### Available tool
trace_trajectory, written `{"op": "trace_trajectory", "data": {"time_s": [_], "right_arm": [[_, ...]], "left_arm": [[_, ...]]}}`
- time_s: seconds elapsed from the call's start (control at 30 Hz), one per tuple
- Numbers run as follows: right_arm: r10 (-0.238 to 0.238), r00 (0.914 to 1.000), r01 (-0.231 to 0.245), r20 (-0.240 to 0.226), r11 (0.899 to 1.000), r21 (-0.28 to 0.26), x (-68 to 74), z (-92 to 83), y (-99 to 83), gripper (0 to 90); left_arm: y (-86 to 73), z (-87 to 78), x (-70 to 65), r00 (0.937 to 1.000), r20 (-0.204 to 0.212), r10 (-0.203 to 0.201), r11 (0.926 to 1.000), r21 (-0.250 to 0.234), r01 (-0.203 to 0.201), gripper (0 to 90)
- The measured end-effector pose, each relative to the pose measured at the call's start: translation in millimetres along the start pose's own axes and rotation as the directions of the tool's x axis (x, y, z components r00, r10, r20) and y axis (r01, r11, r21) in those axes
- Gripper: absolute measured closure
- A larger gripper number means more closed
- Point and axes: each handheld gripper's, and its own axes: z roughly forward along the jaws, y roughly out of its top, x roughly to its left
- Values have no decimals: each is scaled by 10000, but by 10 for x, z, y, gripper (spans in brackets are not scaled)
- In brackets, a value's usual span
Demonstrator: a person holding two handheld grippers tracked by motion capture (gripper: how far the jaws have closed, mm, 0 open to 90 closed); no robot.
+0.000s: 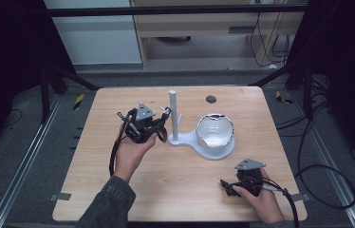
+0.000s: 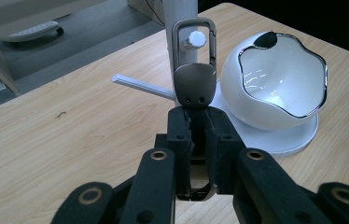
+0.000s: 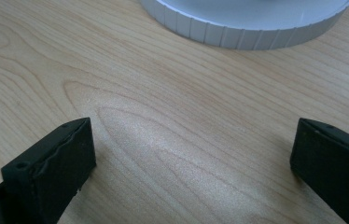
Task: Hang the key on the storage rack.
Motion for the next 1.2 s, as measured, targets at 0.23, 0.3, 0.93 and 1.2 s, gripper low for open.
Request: {"op": "trace_trajectory", "data": {"time_s": [0.23, 0.3, 0.93, 1.2], "right_arm": [[-28, 10000, 28, 5, 10000, 0, 0, 0, -1, 5], [-26, 10000, 26, 3, 10000, 0, 1, -1, -1, 5], [-25, 10000, 25, -8, 10000, 1, 3, -2, -2, 5], [-38, 10000, 38, 1, 10000, 2, 3, -2, -3, 5]], "left_arm": [[-10, 71, -4, 10000, -11, -31, 10000, -19, 31, 808], [-11, 85, -5, 10000, -15, -23, 10000, -19, 23, 808], [-48, 181, -27, 9999, -101, -47, 10000, -58, 47, 807], [-73, 230, -27, 9998, -37, -173, 9998, -134, 172, 807]]}}
